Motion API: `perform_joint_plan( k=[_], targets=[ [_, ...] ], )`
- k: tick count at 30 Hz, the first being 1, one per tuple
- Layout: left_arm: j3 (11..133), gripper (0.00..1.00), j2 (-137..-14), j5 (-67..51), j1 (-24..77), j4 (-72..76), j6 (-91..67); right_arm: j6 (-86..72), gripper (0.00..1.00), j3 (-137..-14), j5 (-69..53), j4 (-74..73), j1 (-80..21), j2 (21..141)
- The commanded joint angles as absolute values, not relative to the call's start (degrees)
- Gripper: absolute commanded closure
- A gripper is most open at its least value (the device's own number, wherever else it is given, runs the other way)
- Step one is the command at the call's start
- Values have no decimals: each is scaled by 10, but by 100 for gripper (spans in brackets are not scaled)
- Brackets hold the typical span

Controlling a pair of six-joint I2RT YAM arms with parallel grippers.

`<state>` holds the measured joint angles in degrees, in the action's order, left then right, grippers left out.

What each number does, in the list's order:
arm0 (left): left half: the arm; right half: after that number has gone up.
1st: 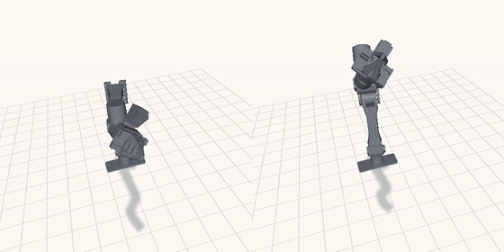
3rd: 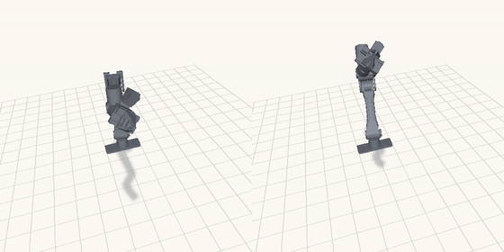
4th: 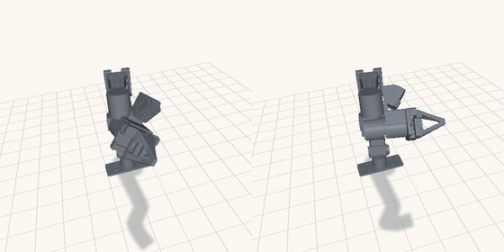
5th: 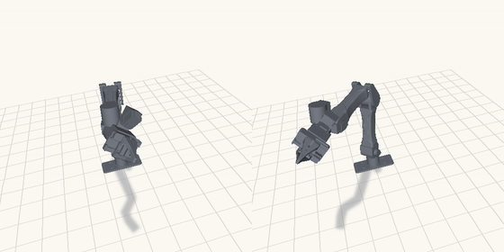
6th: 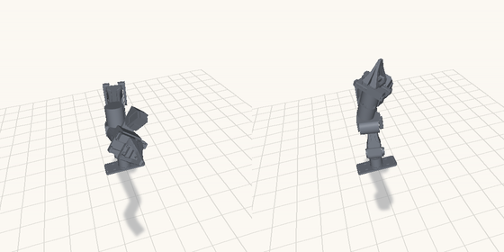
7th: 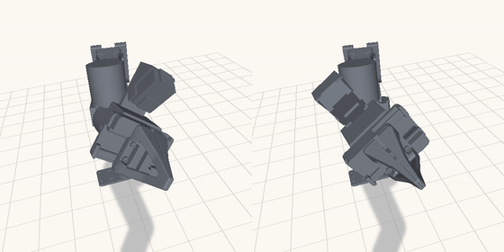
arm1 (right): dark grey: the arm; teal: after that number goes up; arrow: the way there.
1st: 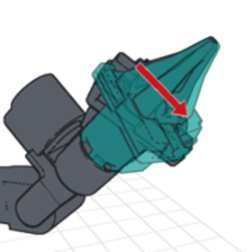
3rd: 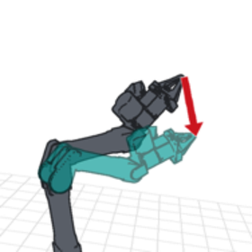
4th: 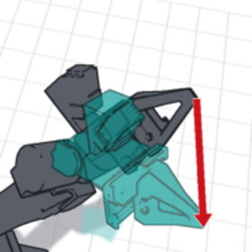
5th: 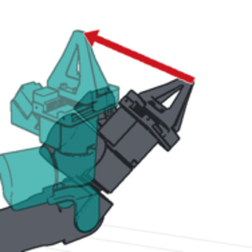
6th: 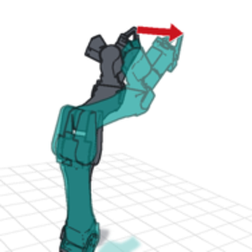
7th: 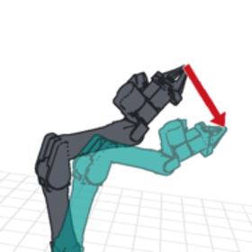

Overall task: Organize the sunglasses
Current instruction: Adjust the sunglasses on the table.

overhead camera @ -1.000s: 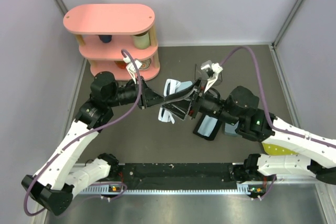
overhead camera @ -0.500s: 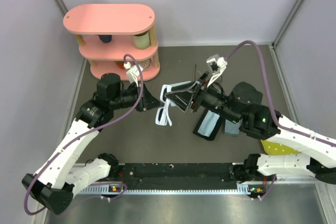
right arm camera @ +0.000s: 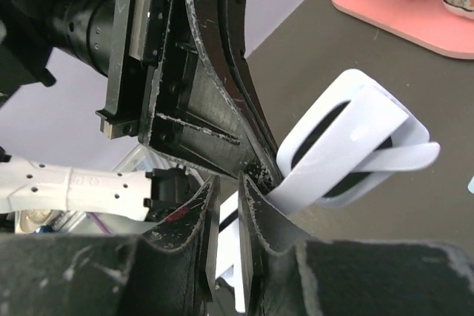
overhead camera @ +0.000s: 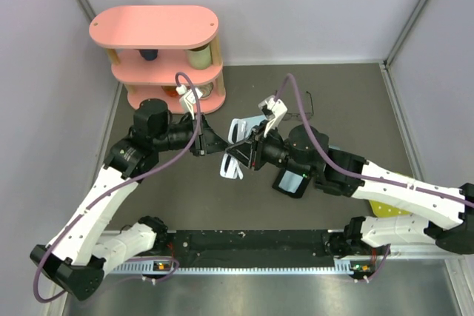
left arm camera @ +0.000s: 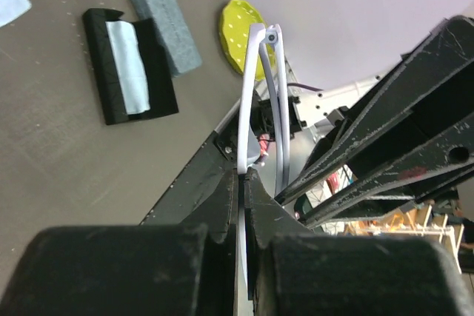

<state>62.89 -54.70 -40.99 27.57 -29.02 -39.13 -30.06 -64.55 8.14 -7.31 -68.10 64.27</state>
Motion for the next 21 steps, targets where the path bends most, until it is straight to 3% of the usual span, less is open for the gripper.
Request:
perform_joint_plan(
  k=[1,5,8,12,15,16,21],
  targets=[
    [638,100,-534,-502,276,-186,-425,-304,85,-639,91,-38,-673,642],
    [639,100,-538,-476,276,-206,-401,-310,84,-649,94,-40,-671,624],
    [636,100,-556,-433,275,-244,-368,-320,74,-671,134,-62,-671,595],
    [628,100,-595,-390,274,-263,-332,-370,58,-689,301,-182,-671,563],
    [628,100,-622,-369,273,-269,-306,-452,52,-696,412,-295,-662,555],
    [630,100,-628,-365,273,-273,-292,-480,52,-696,423,-381,-654,557],
    [638,100,-664,-333,273,-280,-247,-579,50,-639,328,-492,-562,572]
  ],
)
